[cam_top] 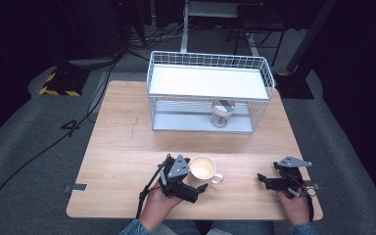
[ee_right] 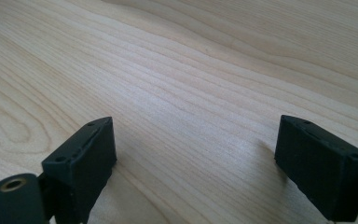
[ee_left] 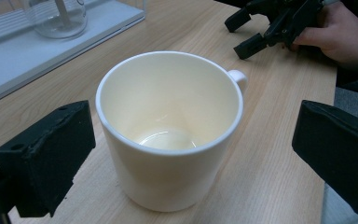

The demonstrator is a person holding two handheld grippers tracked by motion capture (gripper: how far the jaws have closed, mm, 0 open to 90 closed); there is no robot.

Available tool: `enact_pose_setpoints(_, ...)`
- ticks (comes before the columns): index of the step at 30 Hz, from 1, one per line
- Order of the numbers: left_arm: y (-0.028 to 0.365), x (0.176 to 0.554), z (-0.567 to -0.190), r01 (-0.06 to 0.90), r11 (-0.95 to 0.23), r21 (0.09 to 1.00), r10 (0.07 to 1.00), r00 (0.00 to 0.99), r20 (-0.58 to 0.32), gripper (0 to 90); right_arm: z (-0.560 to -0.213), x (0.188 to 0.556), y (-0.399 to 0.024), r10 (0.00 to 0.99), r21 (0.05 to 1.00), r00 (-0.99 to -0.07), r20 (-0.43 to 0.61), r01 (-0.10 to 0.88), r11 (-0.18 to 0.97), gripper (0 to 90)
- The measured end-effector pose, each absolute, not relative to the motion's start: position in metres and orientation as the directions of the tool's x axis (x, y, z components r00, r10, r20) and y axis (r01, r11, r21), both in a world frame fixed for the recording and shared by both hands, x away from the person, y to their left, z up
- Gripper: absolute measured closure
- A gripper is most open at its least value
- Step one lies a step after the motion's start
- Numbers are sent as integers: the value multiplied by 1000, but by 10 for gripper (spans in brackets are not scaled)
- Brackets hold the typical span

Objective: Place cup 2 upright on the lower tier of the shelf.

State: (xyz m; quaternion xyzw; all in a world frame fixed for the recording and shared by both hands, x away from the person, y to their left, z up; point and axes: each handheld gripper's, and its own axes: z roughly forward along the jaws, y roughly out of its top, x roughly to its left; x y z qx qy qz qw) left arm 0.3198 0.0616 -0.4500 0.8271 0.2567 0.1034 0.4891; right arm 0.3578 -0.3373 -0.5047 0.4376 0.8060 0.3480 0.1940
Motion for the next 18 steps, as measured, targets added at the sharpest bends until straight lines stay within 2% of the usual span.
enact_pose_setpoints(8,55,326,-458,335,-411,848,533,843,-75,0,-505,358,-337,840,731,-542,-8,570,375,126)
enact_pose_setpoints(18,50,328,-467,336,-458,823,560,828,-26,0,-505,358,-337,840,731,-542,-8,570,375,126)
